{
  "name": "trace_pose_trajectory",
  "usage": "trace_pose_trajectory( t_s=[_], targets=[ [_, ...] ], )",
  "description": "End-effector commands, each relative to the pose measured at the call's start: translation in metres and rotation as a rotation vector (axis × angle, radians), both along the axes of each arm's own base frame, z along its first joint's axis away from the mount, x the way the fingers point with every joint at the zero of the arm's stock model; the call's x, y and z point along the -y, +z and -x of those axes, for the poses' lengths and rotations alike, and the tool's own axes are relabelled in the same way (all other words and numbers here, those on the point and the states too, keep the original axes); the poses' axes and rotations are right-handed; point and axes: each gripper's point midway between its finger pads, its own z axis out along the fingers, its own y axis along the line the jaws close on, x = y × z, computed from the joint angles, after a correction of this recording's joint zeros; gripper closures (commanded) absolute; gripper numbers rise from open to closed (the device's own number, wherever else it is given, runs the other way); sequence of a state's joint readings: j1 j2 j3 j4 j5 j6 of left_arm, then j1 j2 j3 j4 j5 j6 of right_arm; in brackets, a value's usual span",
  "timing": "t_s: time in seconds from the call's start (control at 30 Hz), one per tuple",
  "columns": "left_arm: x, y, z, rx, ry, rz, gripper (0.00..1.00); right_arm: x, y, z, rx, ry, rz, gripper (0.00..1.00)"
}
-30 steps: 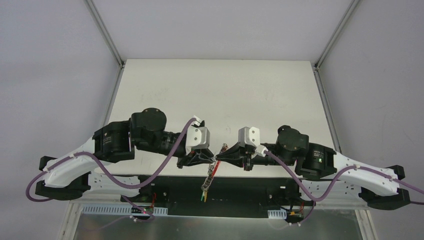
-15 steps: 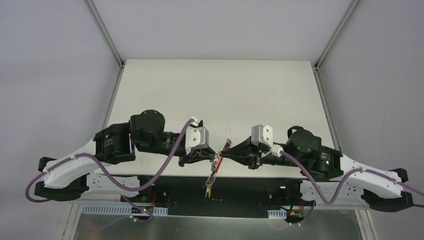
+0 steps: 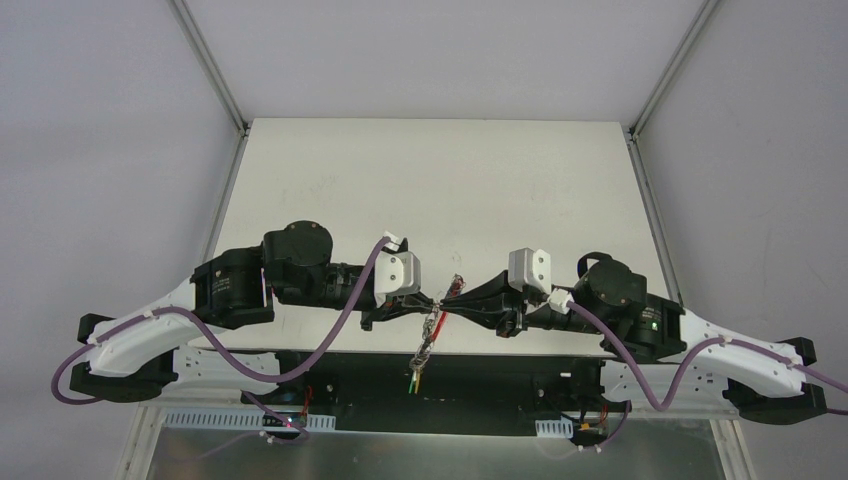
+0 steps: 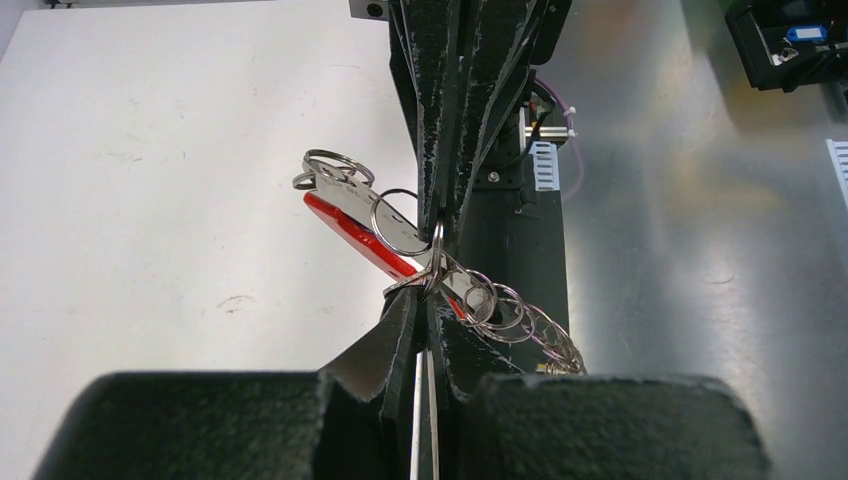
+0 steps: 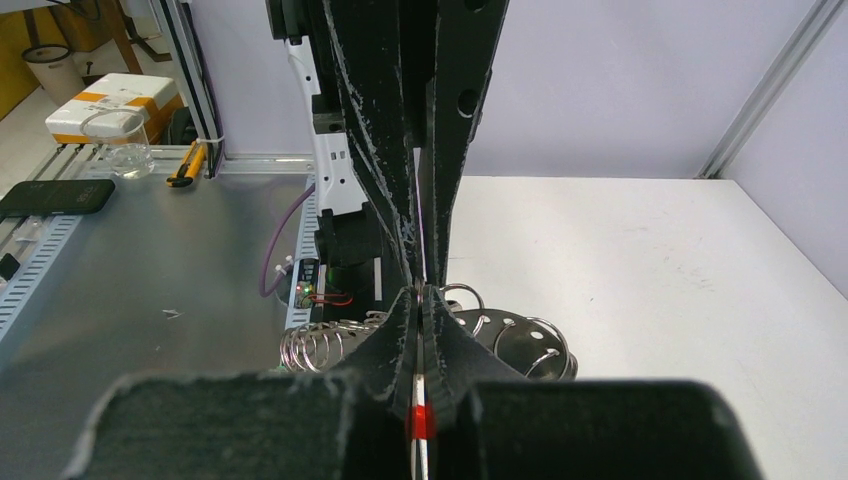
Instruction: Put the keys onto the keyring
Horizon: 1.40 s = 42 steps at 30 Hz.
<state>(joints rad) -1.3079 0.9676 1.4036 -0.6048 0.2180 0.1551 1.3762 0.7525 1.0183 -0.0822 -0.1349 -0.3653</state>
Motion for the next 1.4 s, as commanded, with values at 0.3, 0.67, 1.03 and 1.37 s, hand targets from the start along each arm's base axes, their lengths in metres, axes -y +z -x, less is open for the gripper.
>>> trace_pose_trajectory(
  t_s=[0.3,0.67,1.03,1.37],
  targets=[
    [0.001,0.02,0.001,0.038,-0.018,0.086,1.0,-0.001,0.044,-0.002,0.03,-0.012,-0.232,1.0],
    [0.006,0.023,0.001,0.039,-0.02,0.118,1.0,-0.003,0.063,0.002,0.052,0.01,-0.355,1.0],
    [0.007,0.027,-0.007,0.053,0.022,0.159,1.0,0.001,0.07,0.003,0.049,0.011,-0.437,1.0],
    [-0.011,0.027,-0.016,0.057,0.106,0.189,0.75,0.007,0.062,-0.011,0.041,-0.072,-0.405,1.0]
  ],
)
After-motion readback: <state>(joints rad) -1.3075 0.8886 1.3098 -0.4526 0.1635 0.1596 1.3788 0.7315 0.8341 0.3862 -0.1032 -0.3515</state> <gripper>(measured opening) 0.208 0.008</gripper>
